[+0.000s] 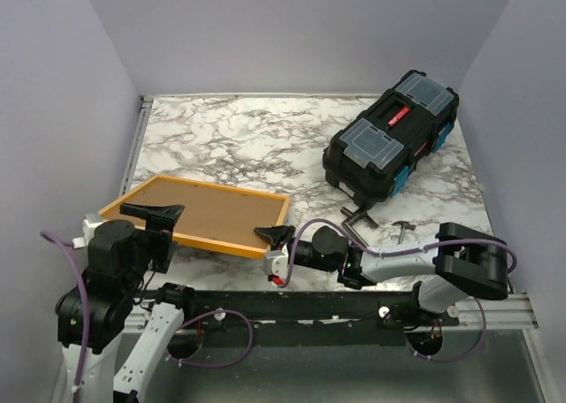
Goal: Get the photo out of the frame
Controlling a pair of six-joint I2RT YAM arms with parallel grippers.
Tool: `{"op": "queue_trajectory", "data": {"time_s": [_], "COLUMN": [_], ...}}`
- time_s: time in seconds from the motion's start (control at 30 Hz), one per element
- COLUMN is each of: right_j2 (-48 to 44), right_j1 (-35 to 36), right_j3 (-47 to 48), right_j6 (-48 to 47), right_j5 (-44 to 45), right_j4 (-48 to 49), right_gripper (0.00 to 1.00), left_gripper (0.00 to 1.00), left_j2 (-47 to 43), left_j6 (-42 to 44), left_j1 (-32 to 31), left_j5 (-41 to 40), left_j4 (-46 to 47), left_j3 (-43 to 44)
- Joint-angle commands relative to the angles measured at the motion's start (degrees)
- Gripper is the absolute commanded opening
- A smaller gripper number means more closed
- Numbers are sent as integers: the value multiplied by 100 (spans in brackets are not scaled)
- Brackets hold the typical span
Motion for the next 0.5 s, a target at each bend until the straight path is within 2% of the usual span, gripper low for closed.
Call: {"op": "queue_trajectory", "data": {"time_s": [0.0,0.23,0.47], "right_j2": [-364,-798,-1171], "right_j1": [-1,-6,-33], "right_j3": [247,616,550], "right_j6": [1008,1832,2403], "right_j5": [-580,-755,-1201], "right_j4": [-878,-1706,-1899], "right_gripper": [1,1,0], "left_gripper": [98,98,98], "left_j2": [-281,-252,-210], "left_j6": [1332,1903,2052], "left_j1": [22,23,23], "left_j5": [-853,-1505,-1684], "left_j4": [287,174,234], "left_j3": [759,1556,1835]}}
